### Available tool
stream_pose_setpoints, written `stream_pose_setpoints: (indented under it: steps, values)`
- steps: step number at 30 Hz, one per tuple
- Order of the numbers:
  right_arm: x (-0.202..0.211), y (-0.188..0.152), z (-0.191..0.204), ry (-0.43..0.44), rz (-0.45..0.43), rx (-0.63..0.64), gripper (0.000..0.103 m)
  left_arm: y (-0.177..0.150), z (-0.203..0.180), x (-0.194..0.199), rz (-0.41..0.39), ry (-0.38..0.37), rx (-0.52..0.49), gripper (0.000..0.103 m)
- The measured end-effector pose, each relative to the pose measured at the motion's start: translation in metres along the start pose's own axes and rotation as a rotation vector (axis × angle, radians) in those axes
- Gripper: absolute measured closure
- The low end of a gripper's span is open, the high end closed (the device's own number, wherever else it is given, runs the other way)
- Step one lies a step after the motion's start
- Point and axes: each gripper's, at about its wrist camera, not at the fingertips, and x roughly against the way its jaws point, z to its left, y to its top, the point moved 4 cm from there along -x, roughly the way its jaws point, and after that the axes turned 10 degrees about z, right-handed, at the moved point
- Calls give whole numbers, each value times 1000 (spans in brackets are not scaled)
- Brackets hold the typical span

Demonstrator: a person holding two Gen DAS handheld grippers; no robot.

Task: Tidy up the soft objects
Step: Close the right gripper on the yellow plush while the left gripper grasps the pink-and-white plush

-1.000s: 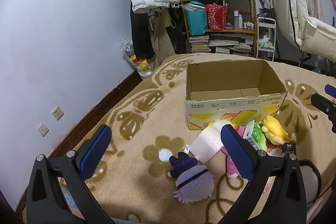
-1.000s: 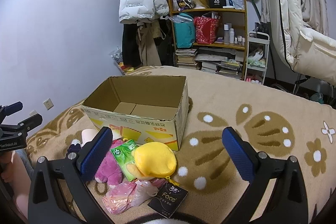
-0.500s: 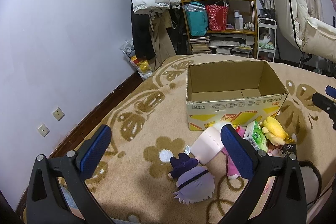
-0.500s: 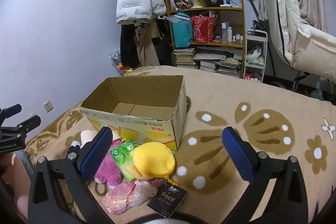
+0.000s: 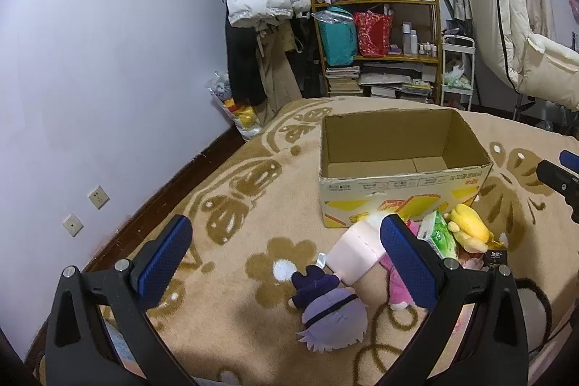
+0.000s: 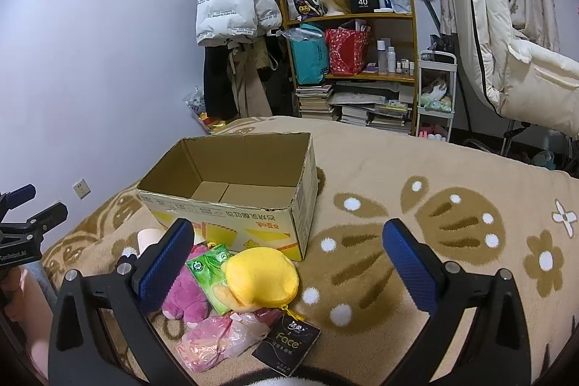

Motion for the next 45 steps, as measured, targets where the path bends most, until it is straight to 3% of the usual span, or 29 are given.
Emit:
stream_pose_setpoints:
  steps: [7,13,24,39,45]
  values:
    - [2,1,-1,-2,0,5,0,0,-3,-1,12,19,-21,0]
    - [-5,0,3,8,50,31,0,2,0,-27,127,2,-3,0]
    - [-49,0,21,48,150,57,0,9,-8,-61,210,-21,6,0]
    - [-97,-1,15,58,251,2,0,13,-45,-101,294,-119,-50,0]
    - [-115,-6,12,40,277,12,0,10,-60,-122,340,-120,-83,0]
